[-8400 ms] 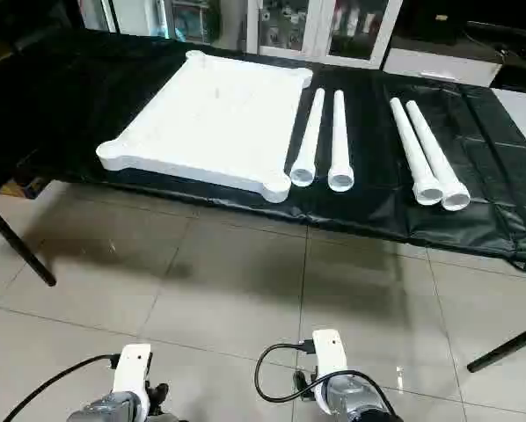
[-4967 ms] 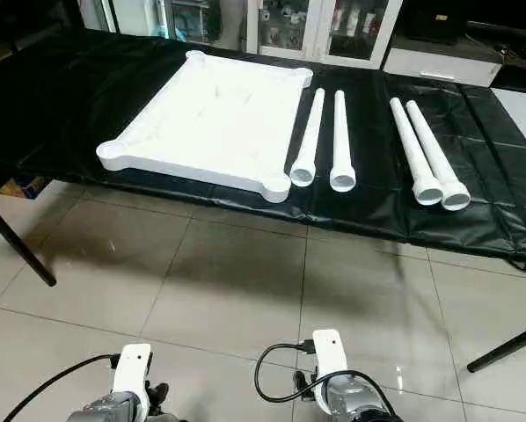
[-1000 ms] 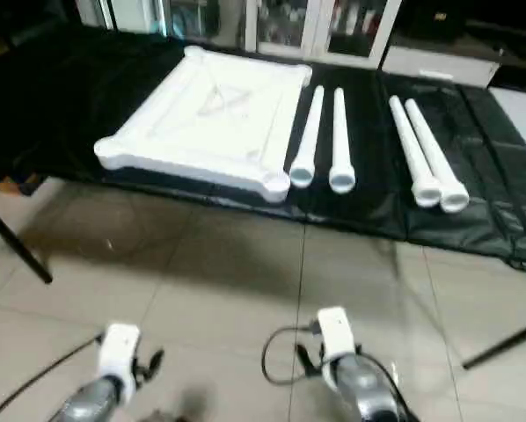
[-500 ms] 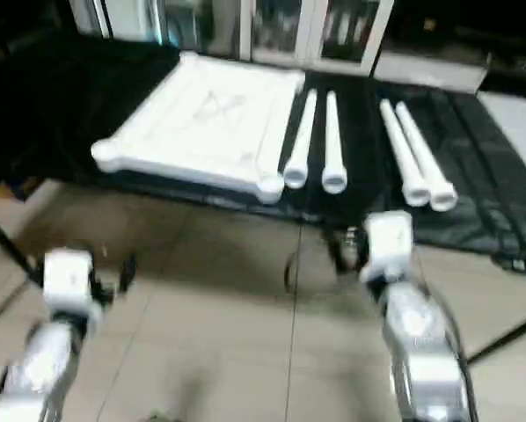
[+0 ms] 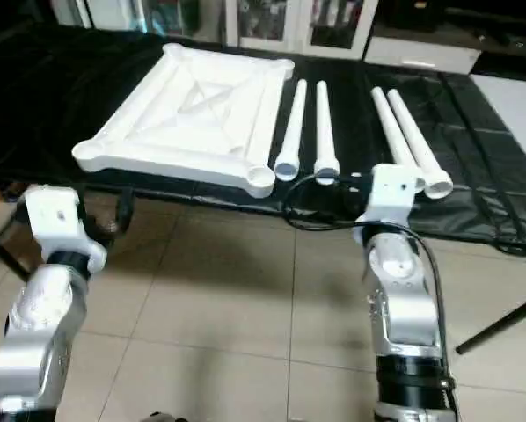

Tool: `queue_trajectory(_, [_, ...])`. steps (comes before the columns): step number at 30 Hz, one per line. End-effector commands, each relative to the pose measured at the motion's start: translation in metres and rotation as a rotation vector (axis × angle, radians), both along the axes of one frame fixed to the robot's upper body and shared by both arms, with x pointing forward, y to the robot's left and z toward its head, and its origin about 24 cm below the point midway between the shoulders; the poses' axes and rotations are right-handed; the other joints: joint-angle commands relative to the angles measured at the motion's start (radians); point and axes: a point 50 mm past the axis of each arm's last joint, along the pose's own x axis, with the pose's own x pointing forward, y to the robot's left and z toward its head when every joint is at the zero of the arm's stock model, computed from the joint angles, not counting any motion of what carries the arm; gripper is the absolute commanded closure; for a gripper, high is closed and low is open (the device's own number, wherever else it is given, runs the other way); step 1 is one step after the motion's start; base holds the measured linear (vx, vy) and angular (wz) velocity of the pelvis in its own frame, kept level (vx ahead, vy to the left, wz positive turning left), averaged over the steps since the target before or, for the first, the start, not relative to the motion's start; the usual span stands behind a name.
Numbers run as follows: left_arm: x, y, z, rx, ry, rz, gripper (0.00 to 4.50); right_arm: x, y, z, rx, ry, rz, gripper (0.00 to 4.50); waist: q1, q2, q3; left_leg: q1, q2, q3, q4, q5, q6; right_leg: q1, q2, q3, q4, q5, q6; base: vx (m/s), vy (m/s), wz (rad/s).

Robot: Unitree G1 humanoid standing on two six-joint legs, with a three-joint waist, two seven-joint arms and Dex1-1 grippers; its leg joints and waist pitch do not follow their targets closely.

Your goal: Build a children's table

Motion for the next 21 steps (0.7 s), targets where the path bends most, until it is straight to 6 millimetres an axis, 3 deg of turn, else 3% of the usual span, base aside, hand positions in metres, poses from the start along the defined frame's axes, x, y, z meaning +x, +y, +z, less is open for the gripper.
queue_trajectory(1, [0.001, -0.007, 0.005, -0.001, -0.01, -0.024, 0.6, -0.002, 0.004, 0.009, 0.013, -0.032, 0.028, 0.0, 0.004, 0.014, -0.065, 0.035, 0.06, -0.034, -0.065, -0.093, 0.016, 0.038, -0.054, 0.041, -0.052, 0.108, -0.189, 0.0, 0.0, 0.0])
queue_trajectory(2, [0.003, -0.014, 0.005, -0.004, 0.002, -0.07, 0.6, -0.004, 0.006, 0.008, -0.001, -0.014, 0.049, 0.0, 0.005, 0.024, -0.062, 0.036, 0.06, -0.035, -0.068, -0.11, 0.005, 0.037, -0.053, 0.041, -0.053, 0.081, -0.184, 0.0, 0.0, 0.0])
queue_trajectory(3, [0.008, -0.023, 0.005, 0.011, 0.001, -0.129, 0.6, -0.008, 0.007, 0.002, -0.031, 0.028, 0.085, 0.0, 0.006, 0.024, -0.055, 0.044, 0.062, -0.034, -0.076, -0.192, -0.031, 0.03, -0.048, 0.042, -0.066, -0.016, -0.162, 0.0, 0.0, 0.0])
queue_trajectory(4, [0.008, -0.024, 0.005, 0.01, 0.001, -0.131, 0.6, -0.008, 0.007, 0.002, -0.033, 0.03, 0.087, 0.0, 0.006, 0.024, -0.055, 0.044, 0.062, -0.034, -0.076, -0.192, -0.031, 0.03, -0.048, 0.042, -0.066, -0.016, -0.162, 0.0, 0.0, 0.0])
queue_trajectory(5, [0.012, -0.027, 0.004, 0.007, 0.002, -0.139, 0.6, -0.01, 0.007, -0.001, -0.048, 0.038, 0.097, 0.0, 0.005, 0.025, -0.053, 0.045, 0.061, -0.035, -0.08, -0.239, -0.055, 0.028, -0.05, 0.046, -0.071, -0.07, -0.154, 0.0, 0.0, 0.0])
queue_trajectory(6, [0.017, -0.03, 0.0, 0.003, 0.008, -0.132, 0.6, -0.012, 0.005, -0.004, -0.06, 0.037, 0.103, 0.0, 0.009, 0.005, -0.053, 0.047, 0.06, -0.035, -0.079, -0.251, -0.058, 0.027, -0.055, 0.049, -0.073, -0.119, -0.14, 0.0, 0.0, 0.0])
queue_trajectory(8, [0.02, -0.035, -0.001, 0.065, 0.009, -0.151, 0.6, -0.016, 0.005, -0.005, -0.045, 0.03, 0.091, 0.0, 0.004, 0.008, -0.054, 0.038, 0.059, -0.04, -0.082, -0.238, -0.063, 0.032, -0.057, 0.049, -0.076, -0.13, -0.12, 0.0, 0.0, 0.0])
queue_trajectory(11, [0.018, -0.035, 0.007, 0.053, -0.018, -0.131, 0.6, -0.015, 0.011, -0.003, -0.036, 0.022, 0.144, 0.0, -0.006, 0.0, -0.061, 0.027, 0.058, -0.043, -0.077, -0.185, -0.047, 0.039, -0.059, 0.046, -0.066, -0.064, -0.124, 0.0, 0.0, 0.0])
queue_trajectory(12, [0.017, -0.034, 0.009, 0.081, -0.021, -0.116, 0.6, -0.014, 0.011, -0.003, -0.093, 0.03, 0.141, 0.0, -0.01, 0.005, -0.063, 0.059, 0.065, -0.015, -0.057, -0.19, -0.085, 0.008, -0.041, 0.068, -0.081, -0.084, -0.116, 0.0, 0.0, 0.0])
queue_trajectory(13, [0.016, -0.033, 0.011, 0.097, -0.024, -0.118, 0.6, -0.013, 0.011, -0.001, -0.143, 0.023, 0.131, 0.0, -0.009, -0.008, -0.062, 0.06, 0.053, -0.001, -0.048, -0.211, -0.144, 0.001, -0.014, 0.076, -0.078, -0.12, -0.098, -0.003, 0.0, -0.23])
queue_trajectory(14, [0.015, -0.033, 0.012, 0.095, -0.025, -0.122, 0.6, -0.012, 0.011, 0.001, -0.16, 0.006, 0.125, 0.0, -0.008, -0.015, -0.065, 0.046, 0.046, -0.002, -0.049, -0.199, -0.16, 0.011, -0.007, 0.081, -0.072, -0.116, -0.082, -0.003, 0.003, -0.41])
queue_trajectory(15, [0.014, -0.031, 0.013, 0.087, -0.024, -0.122, 0.6, -0.011, 0.012, 0.0, -0.135, 0.001, 0.15, 0.0, 0.002, -0.019, -0.066, 0.021, 0.038, -0.023, -0.065, -0.201, -0.111, 0.025, -0.018, 0.073, -0.057, -0.067, -0.068, -0.003, 0.003, -0.41])
queue_trajectory(16, [0.014, -0.031, 0.013, 0.087, -0.024, -0.122, 0.6, -0.011, 0.012, 0.0, -0.135, 0.001, 0.15, 0.0, 0.002, -0.019, -0.066, 0.021, 0.038, -0.023, -0.065, -0.201, -0.111, 0.025, -0.018, 0.073, -0.057, -0.067, -0.068, -0.001, -0.001, -0.22])
queue_trajectory(17, [0.014, -0.03, 0.013, 0.08, -0.024, -0.12, 0.6, -0.01, 0.013, -0.001, -0.122, 0.002, 0.161, 0.0, -0.001, -0.009, -0.066, 0.041, 0.047, -0.027, -0.069, -0.257, -0.059, 0.017, -0.031, 0.073, -0.068, -0.096, -0.074, 0.0, 0.0, 0.0])
queue_trajectory(18, [0.014, -0.03, 0.013, 0.075, -0.026, -0.119, 0.6, -0.01, 0.014, -0.001, -0.115, 0.004, 0.169, 0.0, -0.007, -0.006, -0.059, 0.052, 0.05, -0.03, -0.079, -0.35, -0.041, 0.023, -0.031, 0.065, -0.077, -0.204, -0.088, 0.0, 0.0, 0.0])
queue_trajectory(20, [0.014, -0.03, 0.014, 0.06, -0.039, -0.139, 0.6, -0.012, 0.019, -0.002, -0.068, 0.003, 0.207, 0.0, -0.018, -0.014, -0.049, 0.08, 0.048, -0.028, -0.084, -0.501, -0.024, 0.022, -0.023, 0.052, -0.1, -0.399, -0.096, 0.0, 0.0, 0.0])
queue_trajectory(21, [0.014, -0.03, 0.014, 0.056, -0.043, -0.143, 0.6, -0.012, 0.02, -0.002, -0.064, 0.002, 0.212, 0.0, -0.024, -0.008, -0.038, 0.103, 0.043, -0.029, -0.083, -0.583, -0.018, 0.017, -0.02, 0.04, -0.121, -0.537, -0.094, 0.0, 0.0, 0.0])
